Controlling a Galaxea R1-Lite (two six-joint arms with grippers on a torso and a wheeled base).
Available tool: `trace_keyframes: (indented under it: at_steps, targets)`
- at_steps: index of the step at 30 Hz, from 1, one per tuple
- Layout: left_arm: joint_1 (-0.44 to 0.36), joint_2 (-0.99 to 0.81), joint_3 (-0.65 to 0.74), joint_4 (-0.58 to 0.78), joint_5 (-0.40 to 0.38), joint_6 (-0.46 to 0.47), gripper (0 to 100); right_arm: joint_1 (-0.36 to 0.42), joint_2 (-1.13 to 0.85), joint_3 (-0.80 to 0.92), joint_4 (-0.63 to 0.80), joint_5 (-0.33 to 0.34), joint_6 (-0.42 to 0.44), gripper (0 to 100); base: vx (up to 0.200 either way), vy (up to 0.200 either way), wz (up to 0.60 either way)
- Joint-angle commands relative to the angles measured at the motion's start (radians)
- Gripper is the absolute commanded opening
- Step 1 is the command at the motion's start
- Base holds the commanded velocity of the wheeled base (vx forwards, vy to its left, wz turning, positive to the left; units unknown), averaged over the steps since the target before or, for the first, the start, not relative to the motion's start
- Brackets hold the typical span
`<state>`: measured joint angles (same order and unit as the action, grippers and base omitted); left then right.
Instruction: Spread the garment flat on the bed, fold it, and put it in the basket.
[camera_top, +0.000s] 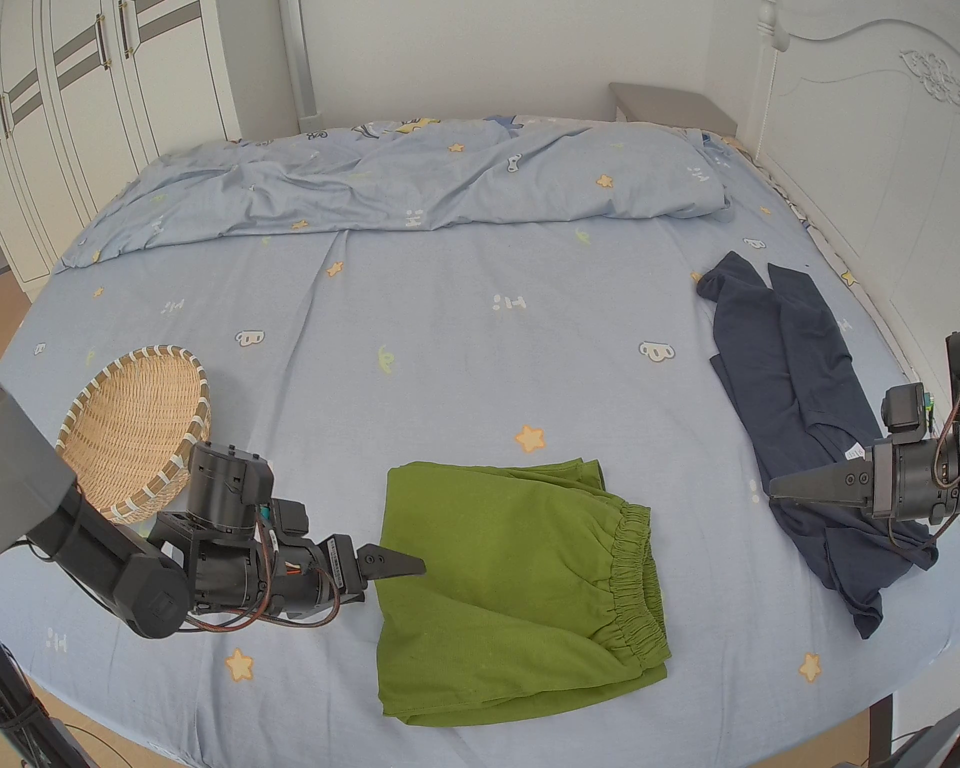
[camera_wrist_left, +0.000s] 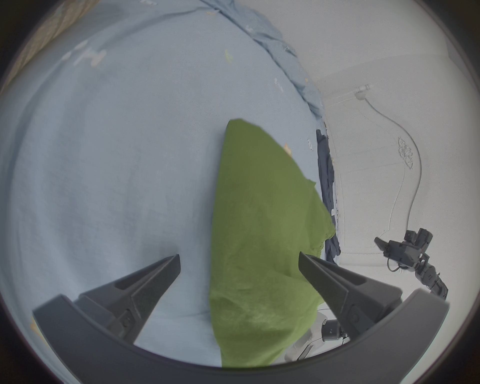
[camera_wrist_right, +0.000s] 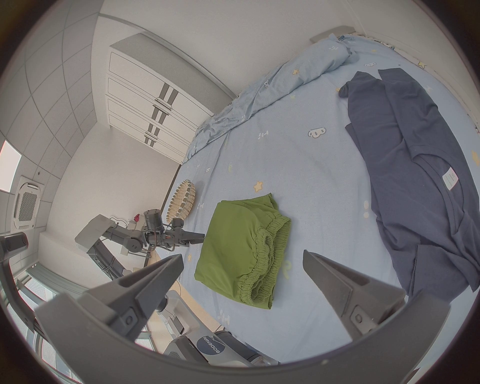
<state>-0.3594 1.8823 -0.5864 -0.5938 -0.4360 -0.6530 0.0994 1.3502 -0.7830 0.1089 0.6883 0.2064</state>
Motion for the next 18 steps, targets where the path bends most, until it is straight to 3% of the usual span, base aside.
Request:
trace_keyframes:
  at_steps: [1, 9, 18]
  targets:
    - [-0.027, 0.090, 0.013, -0.029, -0.001, -0.002, 100, 0.000, -0.010, 0.001, -0.002, 0.000, 0.001, 100, 0.000, 0.000, 0.00]
    - [-0.061, 0.093, 0.025, -0.116, -0.032, -0.024, 100, 0.000, -0.010, 0.001, -0.002, 0.000, 0.001, 100, 0.000, 0.000, 0.00]
    - [-0.102, 0.104, 0.076, -0.288, -0.164, -0.093, 100, 0.000, -0.008, 0.002, -0.002, 0.002, 0.001, 100, 0.000, 0.000, 0.00]
